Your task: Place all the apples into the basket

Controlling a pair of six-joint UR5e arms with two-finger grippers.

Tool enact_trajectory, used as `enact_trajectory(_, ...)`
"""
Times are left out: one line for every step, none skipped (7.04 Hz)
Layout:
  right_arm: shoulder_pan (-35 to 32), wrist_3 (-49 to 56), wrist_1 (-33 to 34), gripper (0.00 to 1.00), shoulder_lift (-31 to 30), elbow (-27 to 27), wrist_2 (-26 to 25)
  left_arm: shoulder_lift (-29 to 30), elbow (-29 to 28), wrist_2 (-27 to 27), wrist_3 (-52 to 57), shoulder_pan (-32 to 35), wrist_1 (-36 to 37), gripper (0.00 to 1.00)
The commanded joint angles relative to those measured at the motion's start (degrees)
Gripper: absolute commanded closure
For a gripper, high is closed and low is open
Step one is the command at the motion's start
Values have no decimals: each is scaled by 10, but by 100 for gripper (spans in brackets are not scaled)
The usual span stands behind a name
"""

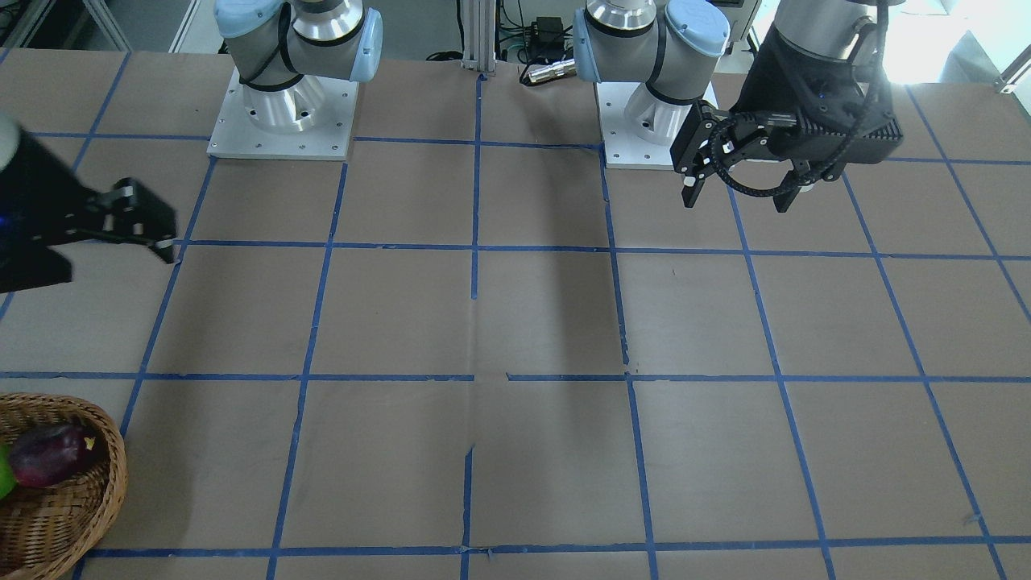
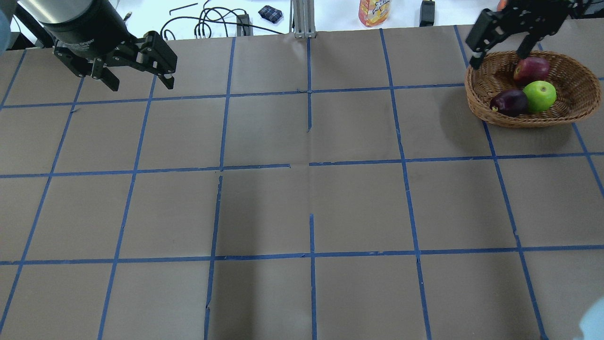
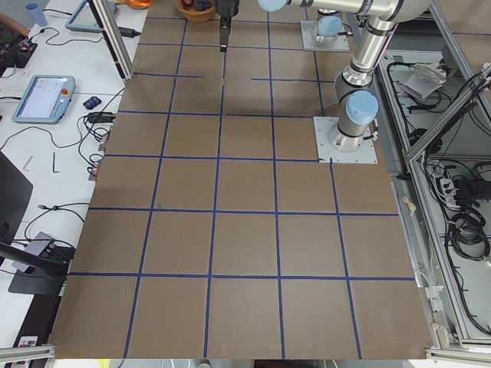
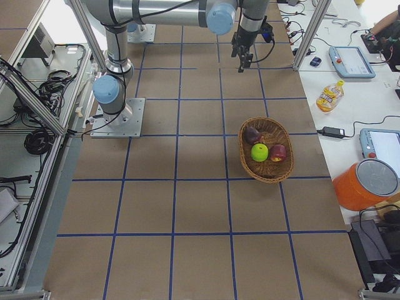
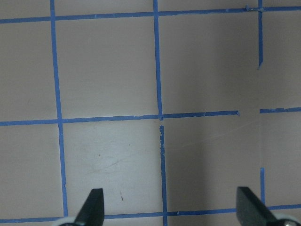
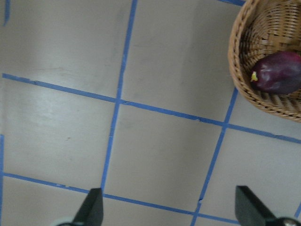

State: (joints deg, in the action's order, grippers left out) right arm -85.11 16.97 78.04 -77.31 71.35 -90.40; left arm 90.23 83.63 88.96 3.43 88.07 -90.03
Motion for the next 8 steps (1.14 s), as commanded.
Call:
enact_trajectory(-129,-161,-10,0,-21,5,2,2,-5,0,0,-1,-1,0)
enact_trajectory(-132,-166,-8,0,-30,5,-2,4,-6,0,-1,-1,1,0)
enact_trajectory(-122,-170,-1,0,-37,5,1,5,-7,0,-7,-1,-1,0)
enact_trajectory(-124,-197,4,0,-46,5,3,5,-6,0,-7,-1,1,0)
enact_trajectory(-124,-263,17,0,-45,6,4,5,-6,0,-7,-1,-1,0)
enact_trajectory(-125,-269,19,0,-45,11,4,5,-5,1,-7,-1,1,0)
enact_trajectory(-124,-266,19,0,-45,11,4,6,-5,3,-7,-1,1,0)
enact_trajectory(-124,-265,21,0,-43,11,4,4,-3,8,-5,-1,-1,0)
